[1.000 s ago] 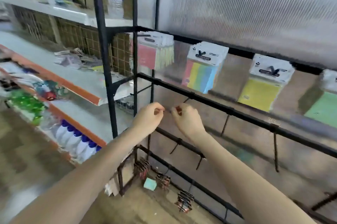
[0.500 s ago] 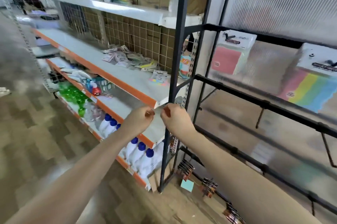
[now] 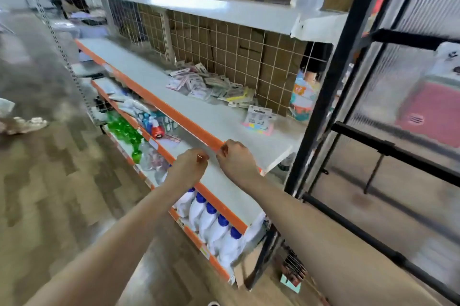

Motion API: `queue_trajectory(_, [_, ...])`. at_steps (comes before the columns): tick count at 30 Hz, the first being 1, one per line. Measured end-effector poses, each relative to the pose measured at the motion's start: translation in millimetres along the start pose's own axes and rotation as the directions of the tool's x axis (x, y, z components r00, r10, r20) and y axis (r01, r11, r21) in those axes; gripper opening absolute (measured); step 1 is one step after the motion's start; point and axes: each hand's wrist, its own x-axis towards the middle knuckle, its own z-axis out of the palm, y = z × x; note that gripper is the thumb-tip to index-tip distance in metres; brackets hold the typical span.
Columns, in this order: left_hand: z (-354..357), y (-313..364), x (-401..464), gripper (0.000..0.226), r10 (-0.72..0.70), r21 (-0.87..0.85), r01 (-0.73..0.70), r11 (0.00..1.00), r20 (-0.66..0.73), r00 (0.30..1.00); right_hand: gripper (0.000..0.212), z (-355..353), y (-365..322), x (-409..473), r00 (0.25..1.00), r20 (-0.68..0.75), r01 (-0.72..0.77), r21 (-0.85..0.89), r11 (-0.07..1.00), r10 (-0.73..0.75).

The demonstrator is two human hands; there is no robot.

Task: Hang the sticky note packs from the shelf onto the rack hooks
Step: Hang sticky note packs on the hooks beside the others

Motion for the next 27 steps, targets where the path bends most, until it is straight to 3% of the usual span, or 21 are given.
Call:
queue_trajectory(6, [-4, -28, 93, 0.029, -0.01, 0.112, 0.009, 0.994, 0.011, 1.0, 0.032, 38, -4, 87, 0.992, -0.004, -0.127, 0.08, 0.989, 0.128])
queue_trajectory(11, [5, -40, 140, 0.027, -0.002, 0.101, 0.0, 0.995, 0.022, 1.0, 0.034, 65, -9, 131, 0.993, 0.026, -0.118, 0.03, 0.993, 0.117])
queue_trajectory(15, [2, -55, 173, 0.019, 0.028, 0.063, -0.029, 0.998, 0.013, 1.0, 0.035, 78, -13, 159, 0.992, 0.067, -0.102, -0.033, 0.994, 0.104])
queue_trajectory(19, [-3, -69, 214, 0.032, 0.052, 0.035, -0.053, 0.998, 0.027, 0.998, 0.035, 86, -14, 196, 0.986, 0.064, -0.144, -0.108, 0.984, 0.152])
queue_trajectory(27, [-22, -103, 314, 0.036, 0.175, 0.131, -0.19, 0.973, 0.119, 0.977, 0.039, 99, -7, 287, 0.973, -0.043, -0.229, -0.326, 0.917, 0.228])
